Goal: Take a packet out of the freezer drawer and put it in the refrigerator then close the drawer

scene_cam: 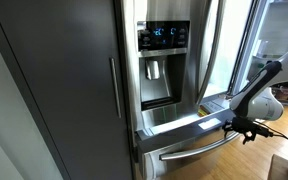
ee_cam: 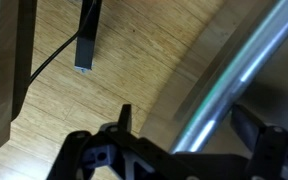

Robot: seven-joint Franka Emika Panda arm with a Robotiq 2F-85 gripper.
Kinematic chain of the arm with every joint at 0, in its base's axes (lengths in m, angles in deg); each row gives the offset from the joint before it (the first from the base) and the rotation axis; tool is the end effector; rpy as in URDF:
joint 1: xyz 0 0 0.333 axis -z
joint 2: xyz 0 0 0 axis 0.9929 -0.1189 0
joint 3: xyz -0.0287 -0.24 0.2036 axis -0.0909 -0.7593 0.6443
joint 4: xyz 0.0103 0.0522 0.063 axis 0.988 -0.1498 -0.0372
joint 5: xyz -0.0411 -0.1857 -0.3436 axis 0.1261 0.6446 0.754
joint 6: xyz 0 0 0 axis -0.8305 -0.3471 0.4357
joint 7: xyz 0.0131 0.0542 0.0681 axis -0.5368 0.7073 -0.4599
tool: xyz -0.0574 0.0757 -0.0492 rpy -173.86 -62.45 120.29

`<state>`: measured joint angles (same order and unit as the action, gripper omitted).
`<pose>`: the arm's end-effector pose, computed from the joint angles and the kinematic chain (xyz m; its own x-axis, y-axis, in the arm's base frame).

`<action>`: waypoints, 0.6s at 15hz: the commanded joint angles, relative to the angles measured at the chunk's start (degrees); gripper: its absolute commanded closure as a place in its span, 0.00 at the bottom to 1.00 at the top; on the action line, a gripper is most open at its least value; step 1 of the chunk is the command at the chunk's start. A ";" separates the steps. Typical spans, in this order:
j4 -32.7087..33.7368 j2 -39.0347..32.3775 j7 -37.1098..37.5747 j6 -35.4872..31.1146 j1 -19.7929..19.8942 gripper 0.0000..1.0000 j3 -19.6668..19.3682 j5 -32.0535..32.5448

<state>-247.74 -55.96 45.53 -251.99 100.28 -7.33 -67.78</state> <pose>0.3216 -0.1992 0.1818 0.2625 -0.9628 -0.0645 -0.9617 -0.2555 -0.0990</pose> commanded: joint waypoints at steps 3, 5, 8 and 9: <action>0.05 -2.98 -8.97 -5.69 1.04 0.00 2.64 -14.18; 0.14 -3.35 -11.97 -5.24 1.26 0.00 3.38 -18.81; 0.55 -5.26 -13.51 -3.03 0.54 0.00 2.67 -20.58; 0.65 -6.09 -13.06 -2.33 0.13 0.00 1.98 -19.29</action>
<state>-247.08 -58.33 34.15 -256.20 100.64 -4.66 -86.70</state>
